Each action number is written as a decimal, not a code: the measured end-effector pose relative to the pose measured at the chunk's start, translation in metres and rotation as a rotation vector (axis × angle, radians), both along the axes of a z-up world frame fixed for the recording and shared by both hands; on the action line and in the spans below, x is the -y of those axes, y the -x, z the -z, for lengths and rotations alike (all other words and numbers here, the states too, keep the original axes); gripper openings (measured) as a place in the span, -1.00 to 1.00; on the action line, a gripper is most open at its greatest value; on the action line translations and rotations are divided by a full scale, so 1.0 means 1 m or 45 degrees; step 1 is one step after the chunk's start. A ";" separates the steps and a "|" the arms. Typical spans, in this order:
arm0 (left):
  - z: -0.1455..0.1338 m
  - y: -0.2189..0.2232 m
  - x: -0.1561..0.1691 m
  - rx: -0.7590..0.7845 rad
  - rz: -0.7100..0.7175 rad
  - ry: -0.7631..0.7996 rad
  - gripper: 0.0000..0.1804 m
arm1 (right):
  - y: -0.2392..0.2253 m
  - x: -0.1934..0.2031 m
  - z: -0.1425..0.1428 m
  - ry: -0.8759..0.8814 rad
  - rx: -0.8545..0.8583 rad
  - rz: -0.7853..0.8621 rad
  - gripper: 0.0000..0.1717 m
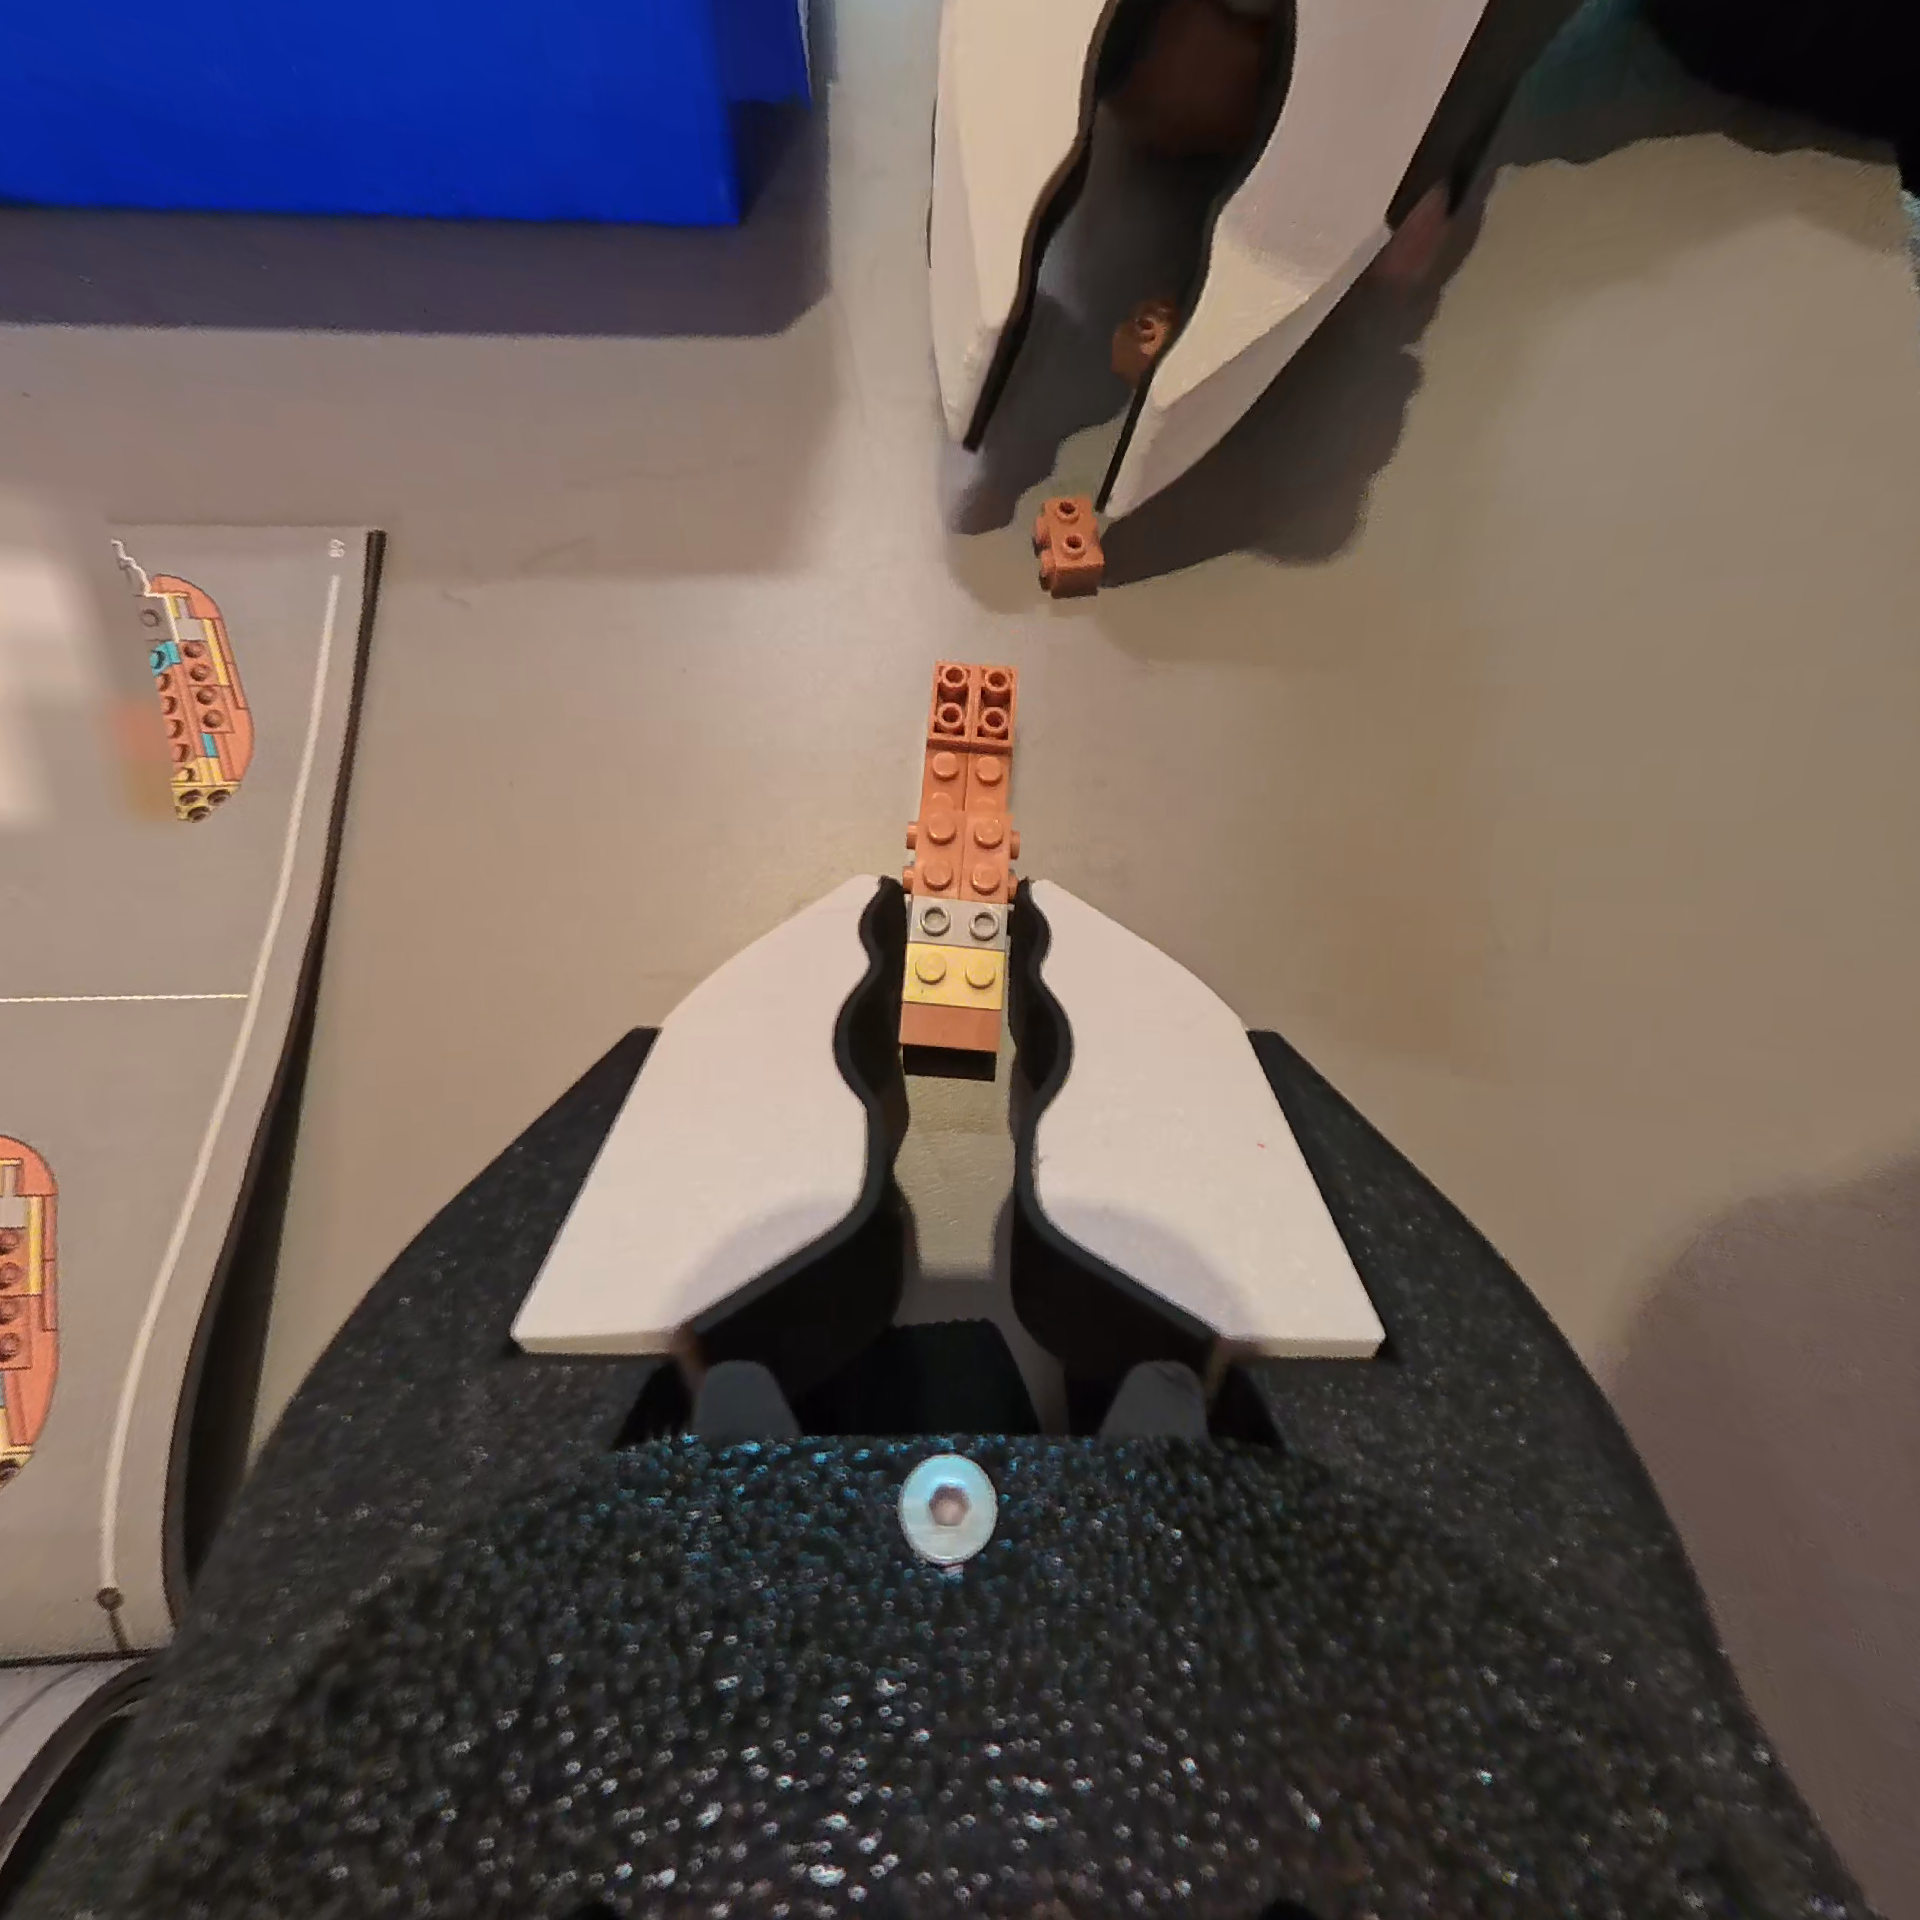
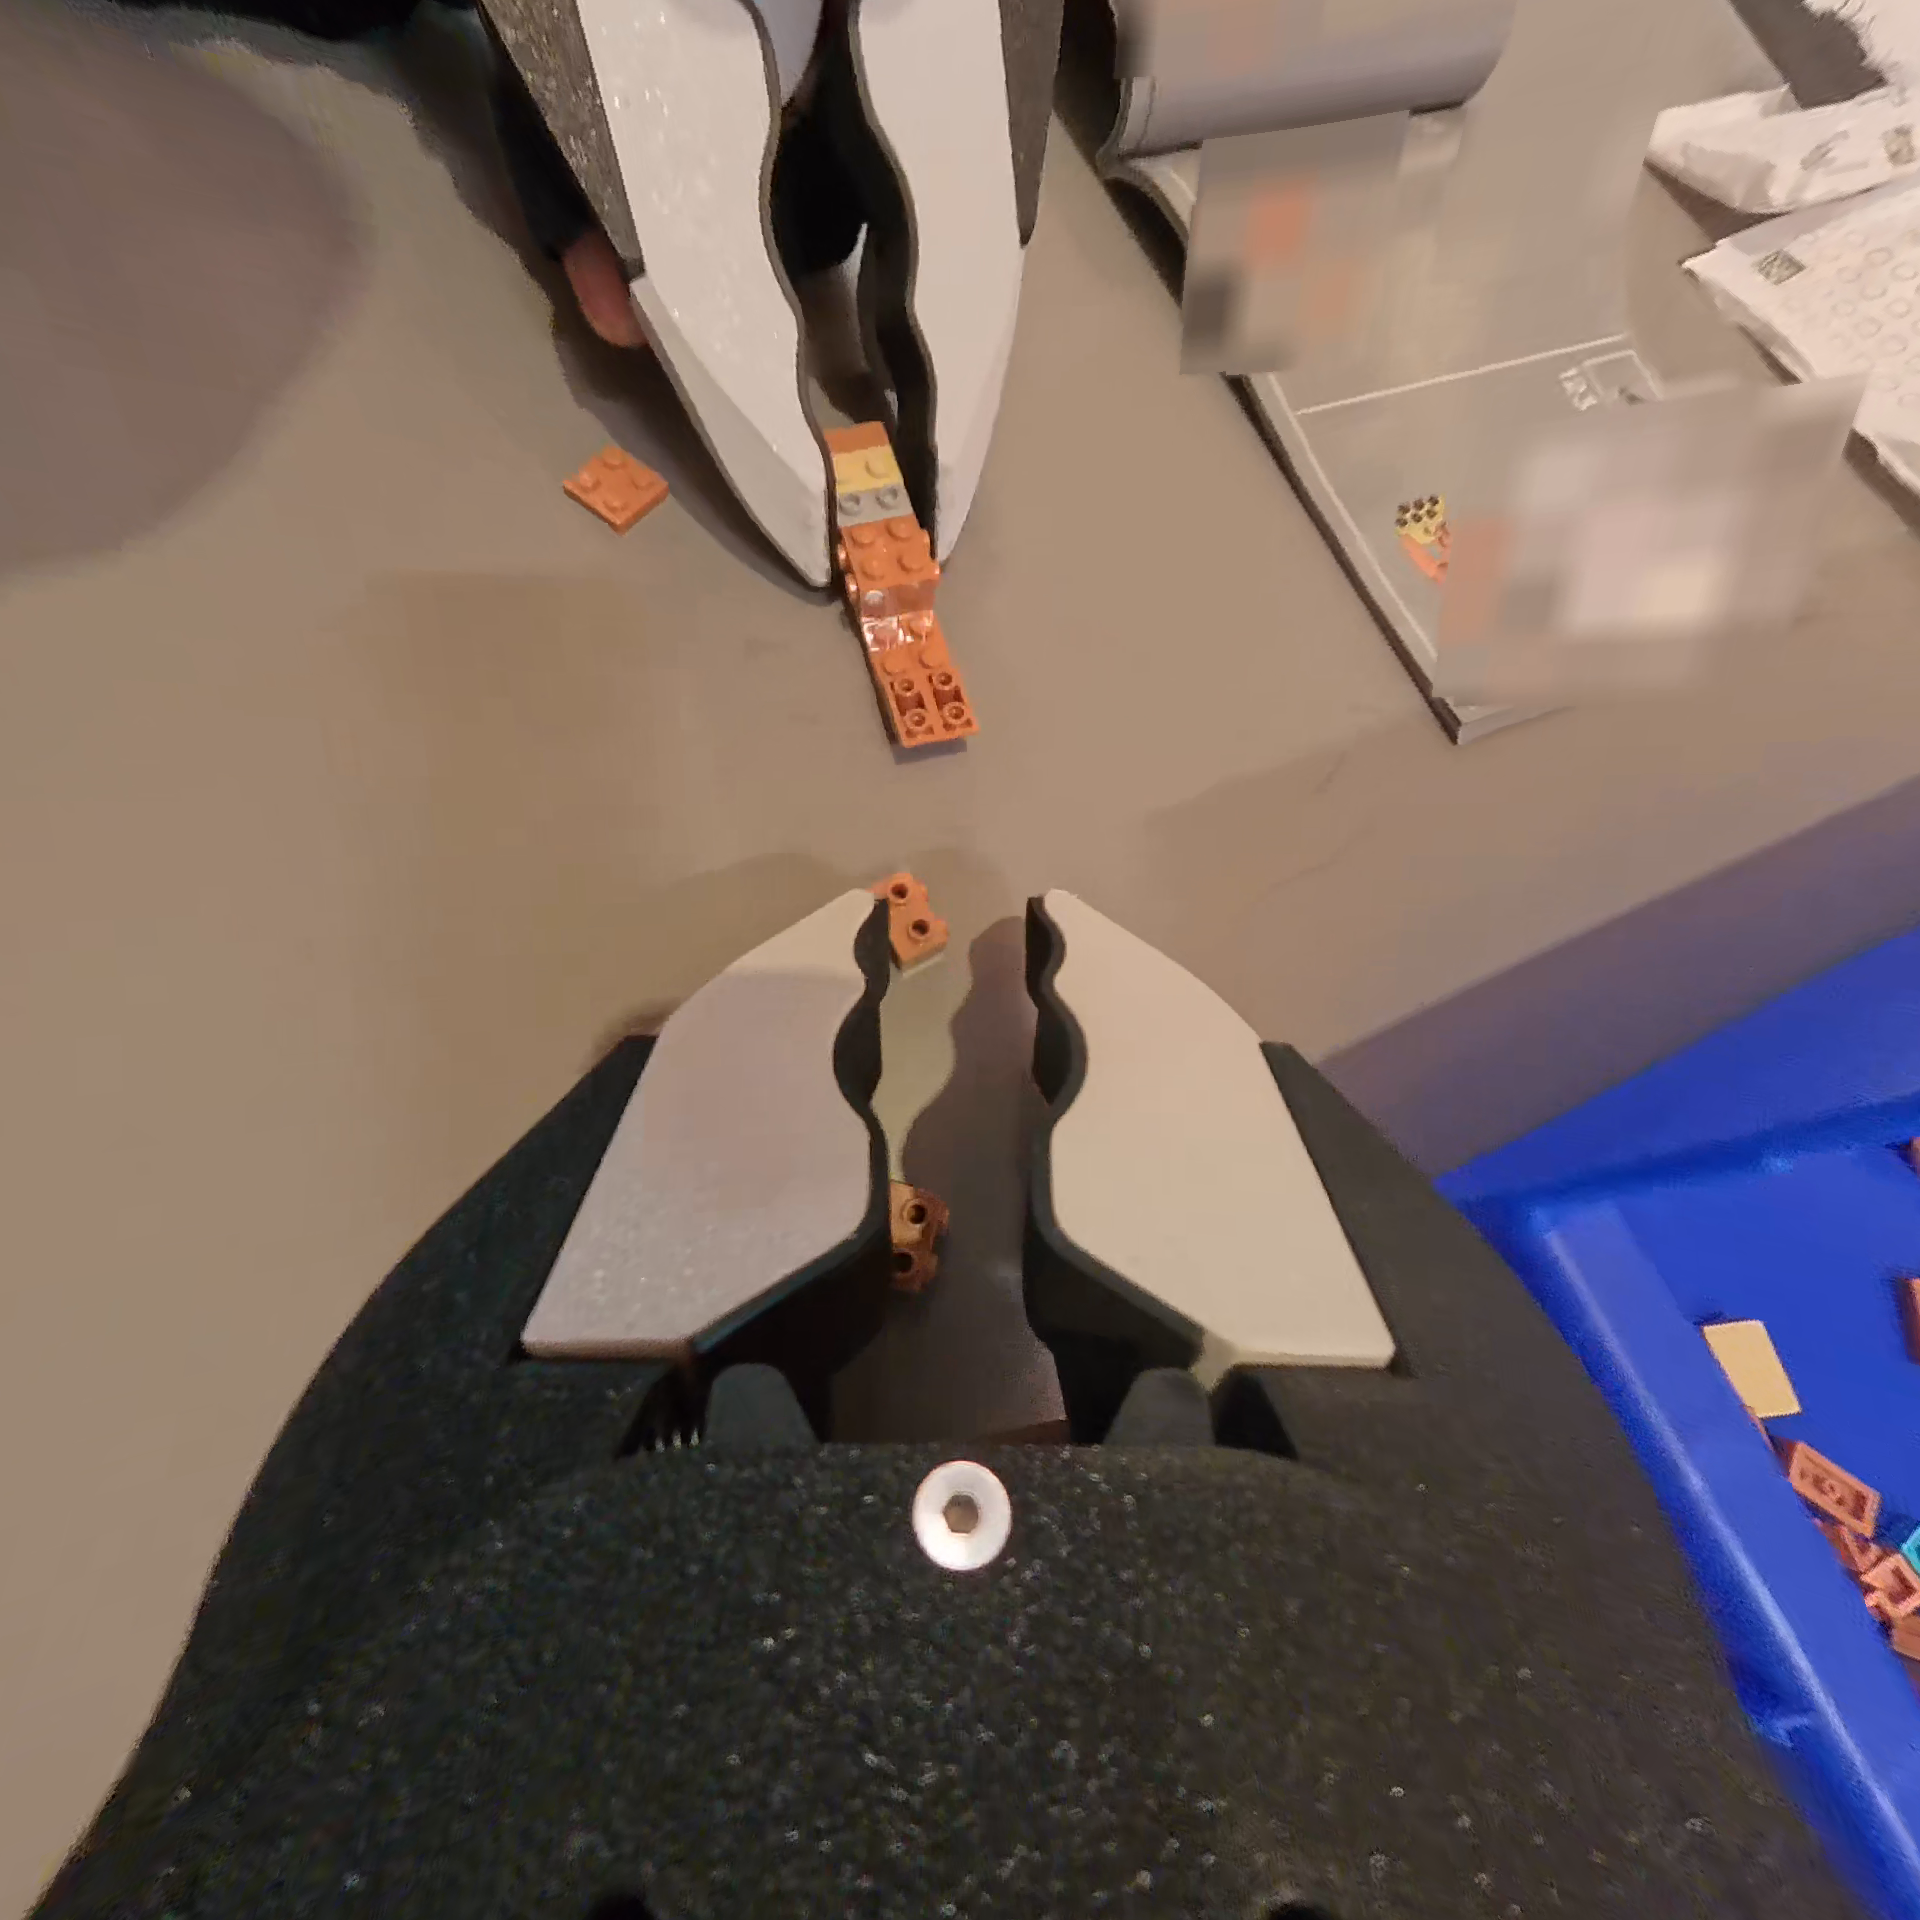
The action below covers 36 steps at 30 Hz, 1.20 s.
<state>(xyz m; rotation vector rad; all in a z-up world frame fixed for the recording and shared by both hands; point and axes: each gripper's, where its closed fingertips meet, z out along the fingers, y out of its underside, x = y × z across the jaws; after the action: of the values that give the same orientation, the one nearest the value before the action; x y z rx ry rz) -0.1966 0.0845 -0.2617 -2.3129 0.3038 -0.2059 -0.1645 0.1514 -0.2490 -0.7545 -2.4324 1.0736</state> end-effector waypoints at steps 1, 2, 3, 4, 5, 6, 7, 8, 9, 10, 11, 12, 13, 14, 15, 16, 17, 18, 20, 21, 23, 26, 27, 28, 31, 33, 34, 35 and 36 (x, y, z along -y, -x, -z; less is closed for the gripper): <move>0.000 0.000 0.000 -0.002 -0.002 0.000 -0.79 | -0.001 0.001 0.001 -0.011 0.000 -0.009 -0.73; 0.000 0.000 0.000 -0.002 -0.002 0.000 -0.79 | -0.002 0.001 0.003 -0.027 0.007 -0.020 -0.75; 0.000 -0.001 0.000 -0.001 0.004 0.000 -0.79 | -0.003 0.002 0.005 -0.048 0.016 -0.031 -0.79; 0.000 -0.001 0.000 -0.002 0.008 0.000 -0.79 | -0.005 0.003 0.007 -0.067 0.017 -0.045 -0.87; 0.000 -0.001 0.000 -0.005 0.007 -0.001 -0.79 | -0.005 0.004 0.007 -0.082 0.004 -0.058 -0.87; 0.000 -0.001 0.000 -0.009 0.006 -0.002 -0.79 | -0.006 0.006 0.007 -0.097 -0.014 -0.071 -0.88; 0.000 -0.001 0.000 -0.012 0.003 -0.005 -0.79 | -0.006 0.007 0.007 -0.115 -0.033 -0.081 -0.89; -0.001 -0.001 0.000 -0.016 0.000 -0.009 -0.79 | -0.005 0.008 0.007 -0.147 -0.066 -0.086 -0.90; -0.001 -0.001 0.000 -0.019 0.000 -0.010 -0.79 | -0.003 0.009 0.006 -0.195 -0.122 -0.092 -0.91; 0.000 -0.001 0.000 -0.021 0.004 -0.007 -0.79 | -0.002 0.010 0.004 -0.255 -0.192 -0.107 -0.91; 0.000 -0.001 0.000 -0.025 0.005 -0.006 -0.79 | 0.000 0.012 0.002 -0.312 -0.273 -0.125 -0.91; 0.000 -0.001 0.000 -0.026 0.003 -0.006 -0.79 | 0.001 0.015 -0.001 -0.359 -0.359 -0.137 -0.91; 0.000 -0.001 0.000 -0.026 0.001 -0.006 -0.79 | 0.002 0.018 -0.004 -0.396 -0.422 -0.149 -0.91; 0.000 -0.001 0.000 -0.026 -0.002 -0.004 -0.79 | 0.002 0.021 -0.004 -0.422 -0.462 -0.164 -0.91; 0.000 -0.001 0.000 -0.023 -0.003 -0.003 -0.79 | 0.002 0.024 -0.004 -0.443 -0.494 -0.174 -0.91; 0.000 -0.001 0.000 -0.023 -0.004 -0.002 -0.79 | 0.003 0.025 -0.003 -0.472 -0.515 -0.179 -0.91; 0.000 0.000 0.000 -0.027 -0.005 -0.003 -0.79 | 0.003 0.025 0.000 -0.500 -0.520 -0.181 -0.90; 0.000 0.000 0.000 -0.033 -0.007 -0.005 -0.79 | 0.004 0.025 0.000 -0.518 -0.532 -0.179 -0.90; 0.000 0.000 0.000 -0.046 -0.009 -0.007 -0.79 | 0.002 0.027 0.000 -0.522 -0.546 -0.195 -0.90; 0.000 0.000 0.000 -0.052 -0.009 -0.009 -0.79 | 0.001 0.028 0.000 -0.520 -0.546 -0.205 -0.89; 0.000 0.000 0.000 -0.060 -0.009 -0.011 -0.79 | -0.001 0.028 0.000 -0.525 -0.544 -0.227 -0.85; -0.001 0.000 0.000 -0.062 -0.008 -0.012 -0.79 | -0.004 0.028 -0.003 -0.468 -0.508 -0.225 -0.77; -0.001 0.000 0.000 -0.061 -0.009 -0.012 -0.79 | -0.004 0.027 -0.006 -0.426 -0.491 -0.214 -0.76; -0.001 0.000 0.000 -0.060 -0.008 -0.012 -0.79 | -0.003 0.027 -0.008 -0.381 -0.467 -0.198 -0.76; -0.001 0.000 0.000 -0.060 -0.007 -0.012 -0.79 | 0.000 0.023 -0.008 -0.267 -0.340 -0.130 -0.76; -0.001 0.000 0.000 -0.061 -0.006 -0.011 -0.79 | 0.005 0.023 -0.008 -0.214 -0.281 -0.085 -0.76; -0.001 0.000 0.000 -0.061 -0.006 -0.011 -0.79 | 0.006 0.025 -0.008 -0.187 -0.257 -0.072 -0.77; -0.001 0.000 0.000 -0.061 -0.005 -0.011 -0.79 | 0.008 0.026 -0.007 -0.167 -0.235 -0.059 -0.77; -0.001 0.000 0.000 -0.061 -0.005 -0.011 -0.79 | 0.009 0.027 -0.007 -0.159 -0.221 -0.047 -0.77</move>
<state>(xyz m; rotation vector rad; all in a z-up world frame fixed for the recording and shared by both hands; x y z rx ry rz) -0.1965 0.0843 -0.2610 -2.3119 0.3232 -0.1473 -0.1738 0.1243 -0.2421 -0.5543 -2.3480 0.9482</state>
